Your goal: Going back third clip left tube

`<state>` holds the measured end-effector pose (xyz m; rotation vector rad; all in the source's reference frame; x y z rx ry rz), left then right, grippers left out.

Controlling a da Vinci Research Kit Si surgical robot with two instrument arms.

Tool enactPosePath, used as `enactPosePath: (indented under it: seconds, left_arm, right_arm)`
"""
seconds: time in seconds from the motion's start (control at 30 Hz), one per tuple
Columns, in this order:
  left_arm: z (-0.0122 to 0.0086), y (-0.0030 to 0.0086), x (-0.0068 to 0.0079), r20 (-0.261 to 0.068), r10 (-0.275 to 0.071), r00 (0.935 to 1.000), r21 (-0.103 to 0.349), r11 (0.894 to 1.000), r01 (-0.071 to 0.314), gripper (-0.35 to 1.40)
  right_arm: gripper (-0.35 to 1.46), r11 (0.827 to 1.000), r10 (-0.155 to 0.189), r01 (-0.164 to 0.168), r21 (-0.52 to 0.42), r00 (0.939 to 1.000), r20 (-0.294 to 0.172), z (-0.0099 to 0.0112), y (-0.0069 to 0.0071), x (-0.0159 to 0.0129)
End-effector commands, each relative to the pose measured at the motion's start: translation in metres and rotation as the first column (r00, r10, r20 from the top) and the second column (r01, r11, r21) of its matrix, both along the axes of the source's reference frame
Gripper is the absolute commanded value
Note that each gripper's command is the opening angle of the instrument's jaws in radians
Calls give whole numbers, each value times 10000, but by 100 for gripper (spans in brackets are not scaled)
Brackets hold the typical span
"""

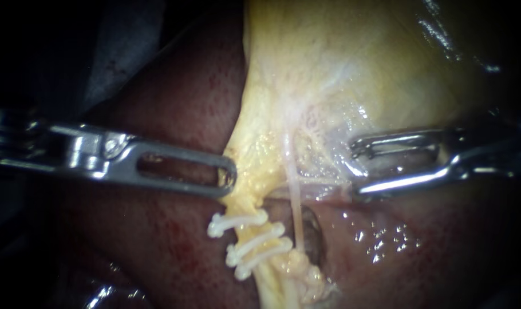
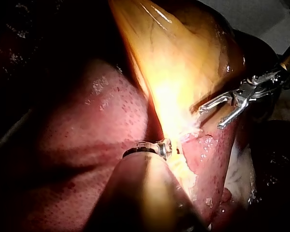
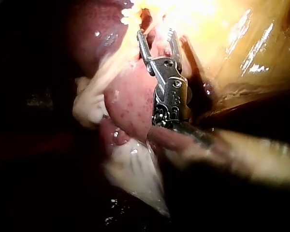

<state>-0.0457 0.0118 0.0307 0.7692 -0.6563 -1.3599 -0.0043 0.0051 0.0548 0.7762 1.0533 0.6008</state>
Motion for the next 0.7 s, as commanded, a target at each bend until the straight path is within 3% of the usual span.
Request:
enactPosePath:
  seconds: [0.03,0.3,0.7]
  left_arm:
    - [0,0,0,-9,-1,10000,-4,10000,1,-35]
    - [12,-5,-10,-7,33,10000,-18,10000,-33,-35]
    - [57,-24,-65,48,205,9998,41,9998,-205,-35]
  right_arm:
    - [45,10000,41,-41,-32,10000,15,-1,2,-3]
    - [45,9999,83,-83,-66,10000,30,-4,3,-9]
    - [45,10000,80,-80,-58,10000,28,-6,1,-9]
